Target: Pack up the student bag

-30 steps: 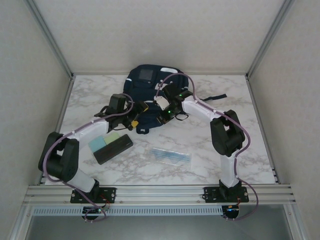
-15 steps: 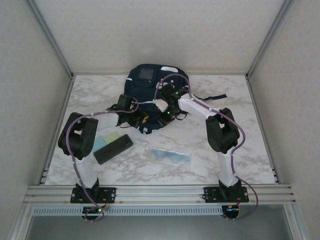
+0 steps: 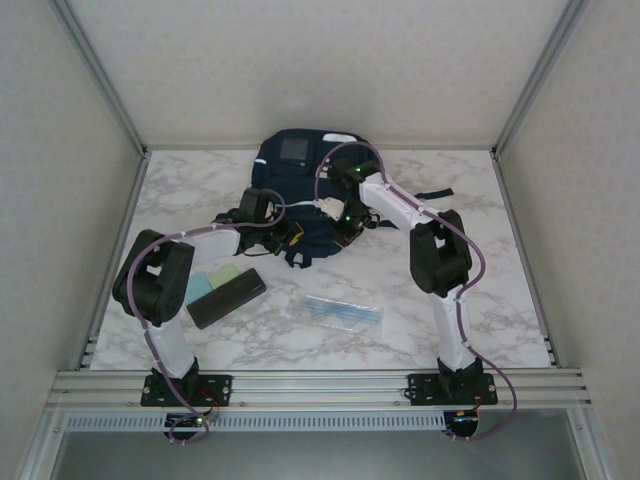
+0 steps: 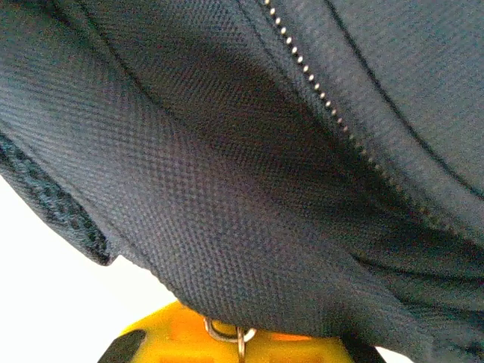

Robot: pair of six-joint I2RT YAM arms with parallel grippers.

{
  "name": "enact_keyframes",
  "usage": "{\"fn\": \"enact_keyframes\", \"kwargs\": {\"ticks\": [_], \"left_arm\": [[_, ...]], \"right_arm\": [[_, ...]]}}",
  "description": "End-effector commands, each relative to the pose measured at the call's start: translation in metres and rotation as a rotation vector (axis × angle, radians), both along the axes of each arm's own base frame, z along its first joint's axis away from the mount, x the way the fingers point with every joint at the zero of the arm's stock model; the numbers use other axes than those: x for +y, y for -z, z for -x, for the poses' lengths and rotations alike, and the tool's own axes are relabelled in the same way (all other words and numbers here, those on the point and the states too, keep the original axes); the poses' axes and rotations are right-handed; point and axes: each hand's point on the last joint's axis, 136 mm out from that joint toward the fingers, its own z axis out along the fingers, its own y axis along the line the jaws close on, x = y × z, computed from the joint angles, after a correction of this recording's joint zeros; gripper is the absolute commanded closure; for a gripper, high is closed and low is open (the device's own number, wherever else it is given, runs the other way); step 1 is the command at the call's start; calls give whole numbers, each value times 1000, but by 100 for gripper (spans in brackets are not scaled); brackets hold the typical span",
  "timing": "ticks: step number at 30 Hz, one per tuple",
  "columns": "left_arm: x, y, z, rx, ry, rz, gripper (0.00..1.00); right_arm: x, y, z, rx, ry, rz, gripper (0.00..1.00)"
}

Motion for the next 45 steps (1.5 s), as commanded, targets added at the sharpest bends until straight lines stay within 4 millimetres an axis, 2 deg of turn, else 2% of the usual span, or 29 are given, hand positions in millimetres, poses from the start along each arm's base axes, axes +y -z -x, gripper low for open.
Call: {"fn": "enact_keyframes", "kwargs": {"ticks": [1,4,7,12,16,20,23,25,28,35,38,45], "left_arm": [[15,-12,2,-76,42,-65,100],[15,-14,3,-80,59,-72,100],[18,-13,4,-79,59,-91,100],[20,-9,-1,-81,47,-102,100],[24,-5,-5,-76,30,-122,100],[26,-5,-11,-92,9,-129,100],[24,-8,-13,-101,5,-117,100],[24,-10,-12,-103,14,-120,100],[25,-15,-8,-109,37,-135,100],[29,-25,5,-109,95,-173,100],[31,-29,9,-110,110,-176,100],[33,-40,22,-111,139,-177,100]], "right_arm": [[-77,1,-8,52,31,264,100],[-92,-4,-23,53,65,278,100],[-99,-14,-23,86,93,280,100],[-89,-28,-8,81,94,179,100],[-84,-35,13,107,121,118,100],[-79,-29,33,146,148,61,100],[-92,-18,25,83,155,120,100],[-98,-14,15,42,158,161,100],[-113,-15,-11,-61,160,238,100],[-133,-25,-82,-213,194,223,100],[-144,-23,-113,-270,204,238,100],[-167,-22,-183,-423,375,244,100]]}}
